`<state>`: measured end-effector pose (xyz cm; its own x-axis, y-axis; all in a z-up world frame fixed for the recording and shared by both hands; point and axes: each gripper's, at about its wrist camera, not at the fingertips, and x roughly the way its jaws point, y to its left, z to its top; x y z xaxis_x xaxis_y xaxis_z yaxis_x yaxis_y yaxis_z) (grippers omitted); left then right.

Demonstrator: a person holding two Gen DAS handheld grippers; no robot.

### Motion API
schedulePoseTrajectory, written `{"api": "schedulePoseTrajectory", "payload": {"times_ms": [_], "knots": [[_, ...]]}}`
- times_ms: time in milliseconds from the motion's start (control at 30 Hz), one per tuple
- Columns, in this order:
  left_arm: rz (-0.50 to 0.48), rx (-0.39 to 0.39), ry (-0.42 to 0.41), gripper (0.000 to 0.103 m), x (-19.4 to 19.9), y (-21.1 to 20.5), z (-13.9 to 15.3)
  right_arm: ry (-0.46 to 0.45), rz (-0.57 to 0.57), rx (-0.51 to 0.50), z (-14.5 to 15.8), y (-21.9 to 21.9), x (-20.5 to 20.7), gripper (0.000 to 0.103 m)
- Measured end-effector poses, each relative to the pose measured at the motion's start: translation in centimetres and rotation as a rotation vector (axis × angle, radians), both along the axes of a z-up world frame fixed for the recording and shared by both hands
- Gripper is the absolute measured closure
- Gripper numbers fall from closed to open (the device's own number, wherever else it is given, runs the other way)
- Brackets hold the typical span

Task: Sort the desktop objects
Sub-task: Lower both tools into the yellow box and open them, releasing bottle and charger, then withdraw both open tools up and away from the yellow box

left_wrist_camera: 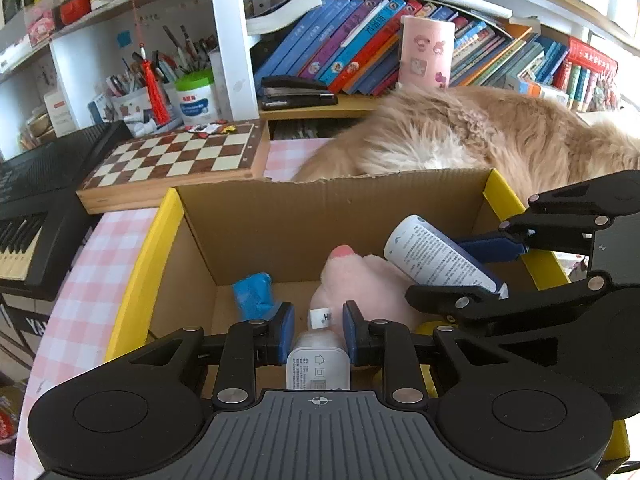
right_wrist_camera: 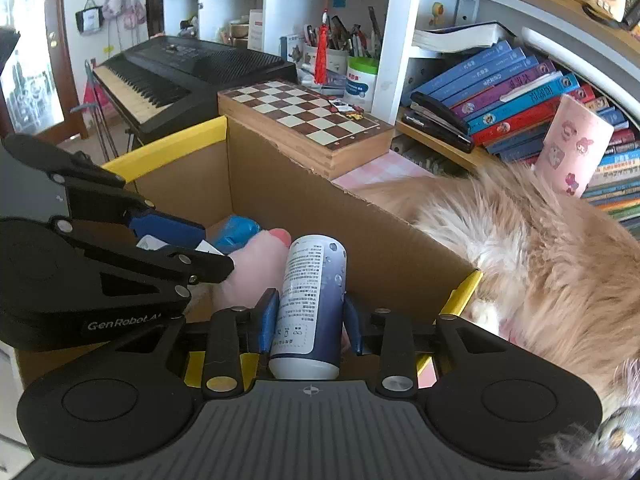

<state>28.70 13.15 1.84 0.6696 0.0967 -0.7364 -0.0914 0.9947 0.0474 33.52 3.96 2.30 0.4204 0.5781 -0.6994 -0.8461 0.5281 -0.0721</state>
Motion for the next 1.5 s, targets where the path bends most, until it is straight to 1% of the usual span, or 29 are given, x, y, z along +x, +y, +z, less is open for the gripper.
{"api": "schedulePoseTrajectory", "payload": {"times_ms": [100, 133, 200, 233, 267, 333, 400, 433, 567, 600, 633, 733, 833, 967, 1033, 1267, 1500], "knots": [[0.009, -0.004, 0.000, 0.078, 0.0, 0.0, 0.1, -0.026, 0.008, -0.022, -0.2, 0.1, -0.2, 0.069], [0.021, -0.005, -0.014, 0.075, -0.2, 0.1, 0.2, -0.034, 0.008, -0.029, -0.3, 0.2, -0.3, 0.069], [0.043, -0.030, -0.053, 0.069, -0.7, 0.4, 0.5, -0.053, -0.003, -0.034, -0.3, 0.2, -0.4, 0.062], [0.055, -0.045, -0.069, 0.065, -1.0, 0.5, 0.7, -0.052, -0.006, -0.027, -0.3, 0.1, -0.4, 0.061], [0.066, -0.055, -0.085, 0.063, -1.3, 0.7, 0.9, -0.045, -0.009, -0.014, -0.1, 0.0, -0.5, 0.061], [0.078, -0.055, -0.118, 0.056, -2.0, 0.7, 1.4, -0.039, -0.031, 0.019, 0.3, -0.5, -0.6, 0.061], [0.080, -0.047, -0.147, 0.054, -2.6, 0.6, 2.0, -0.038, -0.054, 0.045, 0.7, -0.9, -0.7, 0.061], [0.079, -0.044, -0.157, 0.050, -2.8, 0.6, 2.3, -0.037, -0.067, 0.056, 0.9, -1.0, -0.8, 0.061], [0.062, -0.019, -0.188, 0.042, -4.0, 0.0, 3.4, -0.033, -0.126, 0.118, 2.0, -2.1, -1.1, 0.061], [0.057, -0.012, -0.198, 0.038, -4.4, -0.2, 3.7, -0.035, -0.144, 0.137, 2.4, -2.4, -1.2, 0.061], [0.052, -0.007, -0.207, 0.034, -4.7, -0.4, 3.9, -0.040, -0.159, 0.150, 2.7, -2.7, -1.4, 0.061], [0.039, 0.016, -0.238, 0.028, -5.8, -0.9, 4.4, -0.061, -0.206, 0.187, 3.5, -3.7, -2.0, 0.061], [0.032, 0.034, -0.251, 0.027, -6.8, -1.1, 4.6, -0.072, -0.250, 0.215, 4.2, -4.8, -2.7, 0.061], [0.031, 0.016, -0.260, 0.026, -8.1, -1.2, 4.8, -0.086, -0.298, 0.234, 4.8, -6.2, -4.0, 0.061], [0.030, 0.008, -0.268, 0.023, -8.8, -1.3, 4.9, -0.092, -0.318, 0.237, 5.0, -6.9, -4.9, 0.061], [0.003, -0.001, -0.299, 0.021, -11.3, -2.1, 5.2, -0.101, -0.369, 0.228, 5.0, -8.8, -7.9, 0.061], [-0.021, -0.013, -0.304, 0.021, -14.4, -2.6, 5.4, -0.104, -0.407, 0.213, 4.6, -9.9, -11.2, 0.061]]}}
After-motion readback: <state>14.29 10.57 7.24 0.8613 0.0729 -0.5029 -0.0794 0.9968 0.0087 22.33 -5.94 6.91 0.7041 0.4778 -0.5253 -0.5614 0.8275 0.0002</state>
